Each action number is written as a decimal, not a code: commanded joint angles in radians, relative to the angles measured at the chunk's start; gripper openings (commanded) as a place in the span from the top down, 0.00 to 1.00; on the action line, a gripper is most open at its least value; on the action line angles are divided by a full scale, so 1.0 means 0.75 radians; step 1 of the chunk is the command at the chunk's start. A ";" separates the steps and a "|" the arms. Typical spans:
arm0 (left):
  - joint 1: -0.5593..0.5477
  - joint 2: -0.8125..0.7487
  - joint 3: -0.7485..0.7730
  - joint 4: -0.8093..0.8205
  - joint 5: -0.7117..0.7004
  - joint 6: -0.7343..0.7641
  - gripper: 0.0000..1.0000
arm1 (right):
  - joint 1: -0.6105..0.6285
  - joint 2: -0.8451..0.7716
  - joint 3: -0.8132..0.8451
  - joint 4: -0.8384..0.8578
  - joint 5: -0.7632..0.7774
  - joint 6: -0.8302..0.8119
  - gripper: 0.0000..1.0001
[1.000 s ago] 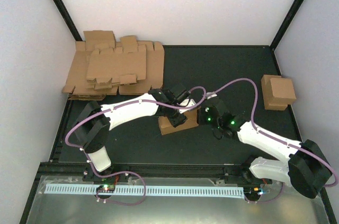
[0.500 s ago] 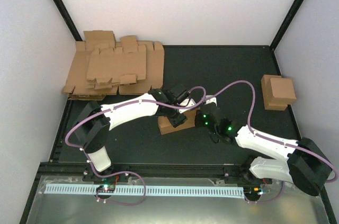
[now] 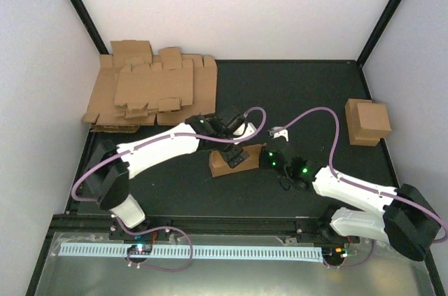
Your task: Fold the paper box
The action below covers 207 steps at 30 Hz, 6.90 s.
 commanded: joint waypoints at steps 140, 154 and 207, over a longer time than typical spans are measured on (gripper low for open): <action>0.076 -0.624 -0.764 0.508 0.268 -0.502 0.54 | -0.279 -0.098 0.074 -0.174 -0.465 -0.119 0.11; 0.071 -0.687 -0.699 0.455 0.280 -0.526 0.32 | -0.397 -0.107 0.188 -0.248 -0.606 -0.195 0.11; 0.117 -0.765 -0.749 0.505 0.317 -0.695 0.91 | -0.433 -0.004 0.257 -0.257 -0.782 -0.391 0.82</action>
